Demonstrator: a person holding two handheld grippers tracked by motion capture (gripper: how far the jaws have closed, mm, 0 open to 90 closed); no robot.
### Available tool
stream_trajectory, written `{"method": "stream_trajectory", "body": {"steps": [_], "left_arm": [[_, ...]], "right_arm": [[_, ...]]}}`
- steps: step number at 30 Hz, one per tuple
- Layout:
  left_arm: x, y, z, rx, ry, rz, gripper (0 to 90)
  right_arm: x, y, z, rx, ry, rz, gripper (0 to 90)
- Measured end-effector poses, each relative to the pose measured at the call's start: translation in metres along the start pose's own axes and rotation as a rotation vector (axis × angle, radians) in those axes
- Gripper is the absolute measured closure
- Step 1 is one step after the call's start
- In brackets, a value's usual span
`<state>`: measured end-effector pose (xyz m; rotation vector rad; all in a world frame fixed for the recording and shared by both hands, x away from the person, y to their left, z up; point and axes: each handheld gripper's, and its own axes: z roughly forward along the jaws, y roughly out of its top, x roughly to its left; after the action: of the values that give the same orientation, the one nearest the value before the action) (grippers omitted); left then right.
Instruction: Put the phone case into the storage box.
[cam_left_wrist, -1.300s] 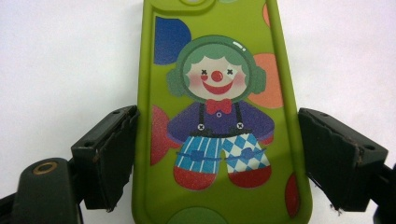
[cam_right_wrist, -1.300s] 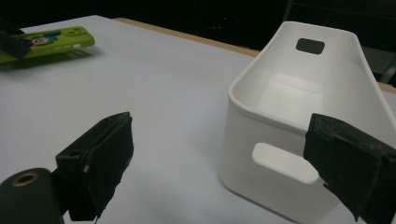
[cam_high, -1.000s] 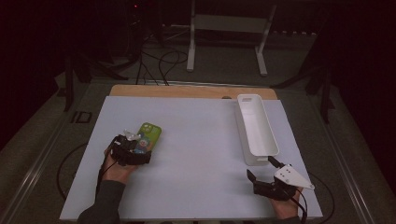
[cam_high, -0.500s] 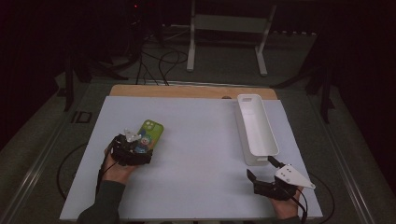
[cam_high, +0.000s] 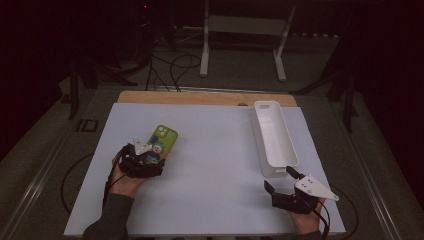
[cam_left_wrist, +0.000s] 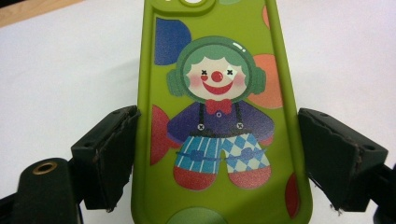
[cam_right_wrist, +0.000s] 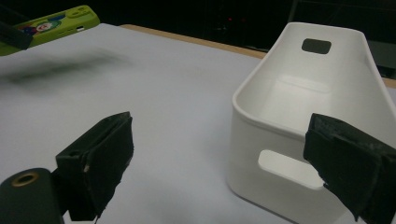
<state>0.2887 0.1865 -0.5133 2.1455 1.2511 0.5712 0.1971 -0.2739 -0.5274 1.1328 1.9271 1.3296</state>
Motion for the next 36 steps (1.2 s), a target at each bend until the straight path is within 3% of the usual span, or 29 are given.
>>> {"method": "stream_trajectory", "body": {"steps": [5, 12, 36], "left_arm": [[-0.002, 0.002, -0.003, -0.026, 0.000, 0.008, 16.1], [-0.006, 0.005, -0.009, -0.067, -0.029, 0.046, 16.1], [-0.022, 0.024, -0.018, -0.138, -0.076, 0.140, 16.1]], "right_arm": [[-0.001, 0.003, 0.001, 0.006, 0.012, 0.003, 8.2], [-0.003, 0.007, 0.002, 0.004, 0.017, 0.002, 8.2], [-0.008, 0.034, 0.009, 0.013, 0.087, 0.048, 8.2]]}}
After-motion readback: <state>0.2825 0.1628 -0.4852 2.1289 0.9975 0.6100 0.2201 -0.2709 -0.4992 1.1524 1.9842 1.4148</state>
